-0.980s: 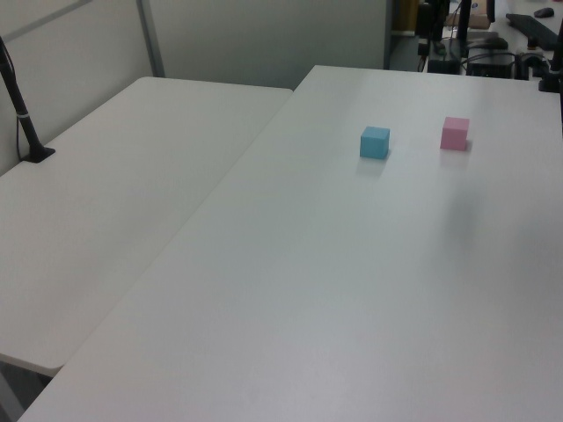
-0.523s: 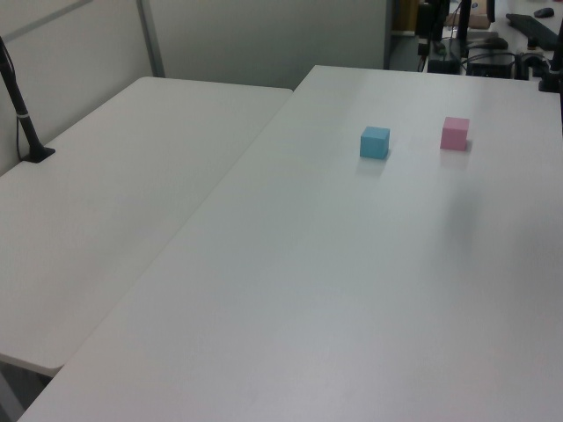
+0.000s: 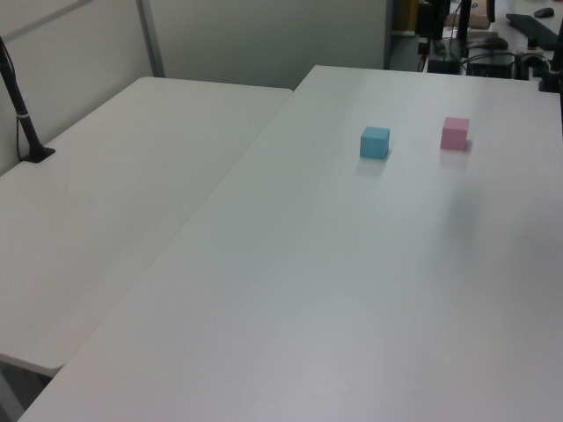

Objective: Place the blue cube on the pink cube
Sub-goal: 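Move the open gripper toward the light-blue cube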

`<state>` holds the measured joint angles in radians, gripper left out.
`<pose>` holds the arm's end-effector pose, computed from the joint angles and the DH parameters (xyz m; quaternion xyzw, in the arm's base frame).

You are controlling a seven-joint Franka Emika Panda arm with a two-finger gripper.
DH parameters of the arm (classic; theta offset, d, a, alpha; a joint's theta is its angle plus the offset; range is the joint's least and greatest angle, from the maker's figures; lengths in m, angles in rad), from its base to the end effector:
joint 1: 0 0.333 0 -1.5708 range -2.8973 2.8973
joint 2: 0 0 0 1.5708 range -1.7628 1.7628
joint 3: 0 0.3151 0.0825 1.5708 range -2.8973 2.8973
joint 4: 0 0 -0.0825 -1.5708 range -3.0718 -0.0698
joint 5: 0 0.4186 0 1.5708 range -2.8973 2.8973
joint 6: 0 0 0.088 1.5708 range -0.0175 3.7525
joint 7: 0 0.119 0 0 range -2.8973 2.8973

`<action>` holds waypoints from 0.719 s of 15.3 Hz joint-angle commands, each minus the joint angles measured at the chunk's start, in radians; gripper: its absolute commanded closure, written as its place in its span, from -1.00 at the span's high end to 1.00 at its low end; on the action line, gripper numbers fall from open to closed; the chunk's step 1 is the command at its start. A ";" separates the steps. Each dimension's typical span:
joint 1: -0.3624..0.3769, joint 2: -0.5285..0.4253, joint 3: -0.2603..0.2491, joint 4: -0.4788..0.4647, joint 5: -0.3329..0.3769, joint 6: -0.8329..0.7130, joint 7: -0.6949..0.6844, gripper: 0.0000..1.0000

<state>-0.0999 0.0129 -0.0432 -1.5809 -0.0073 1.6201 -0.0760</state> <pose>0.5918 -0.0860 0.6032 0.9993 -0.0334 0.0126 0.0053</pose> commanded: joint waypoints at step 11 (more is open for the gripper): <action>-0.095 0.131 -0.035 -0.030 0.009 0.226 -0.317 1.00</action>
<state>-0.1778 0.0722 -0.0764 -1.6068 -0.0073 1.7459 -0.4107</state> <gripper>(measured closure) 0.000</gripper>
